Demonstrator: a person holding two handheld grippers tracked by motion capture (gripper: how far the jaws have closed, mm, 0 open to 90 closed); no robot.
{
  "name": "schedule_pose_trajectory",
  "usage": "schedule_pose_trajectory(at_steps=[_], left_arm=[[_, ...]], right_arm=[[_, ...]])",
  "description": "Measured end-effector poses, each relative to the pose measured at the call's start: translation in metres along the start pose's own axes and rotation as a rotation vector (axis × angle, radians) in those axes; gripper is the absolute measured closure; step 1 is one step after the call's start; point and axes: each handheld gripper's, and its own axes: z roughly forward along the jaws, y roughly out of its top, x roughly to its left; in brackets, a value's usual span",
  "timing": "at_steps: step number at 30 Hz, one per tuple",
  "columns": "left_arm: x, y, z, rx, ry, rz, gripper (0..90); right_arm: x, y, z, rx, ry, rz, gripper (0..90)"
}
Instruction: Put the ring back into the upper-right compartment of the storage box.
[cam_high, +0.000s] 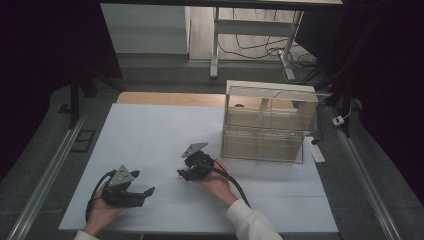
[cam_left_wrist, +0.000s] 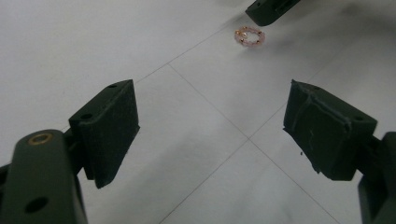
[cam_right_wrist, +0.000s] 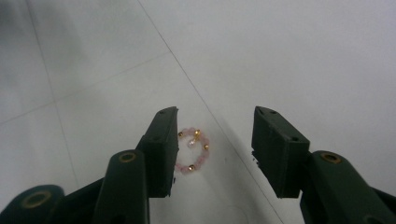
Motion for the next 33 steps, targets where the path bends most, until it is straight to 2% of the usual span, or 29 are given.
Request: schedule_pose_trajectory(at_steps=[6,17,19,25,33], left_arm=[[0.0,0.0,0.0,0.002,0.001,-0.001,17.9],[0.001,-0.001,0.001,0.002,0.0,-0.006,18.1],[0.001,-0.001,0.001,0.003,0.001,-0.006,18.1],[0.0,-0.001,0.002,0.005,0.001,-0.004,18.1],[0.001,-0.001,0.001,0.006,0.004,-0.004,18.3]], right_arm=[[0.0,-0.002,0.005,0.034,-0.012,-0.009,57.8],[0.001,-0.002,0.011,0.069,0.001,-0.008,68.1],[0.001,-0.002,0.011,0.065,0.005,-0.025,71.1],[0.003,-0.001,0.011,0.08,0.022,-0.018,85.0],[0.007,0.0,0.009,0.069,0.021,-0.047,86.7]])
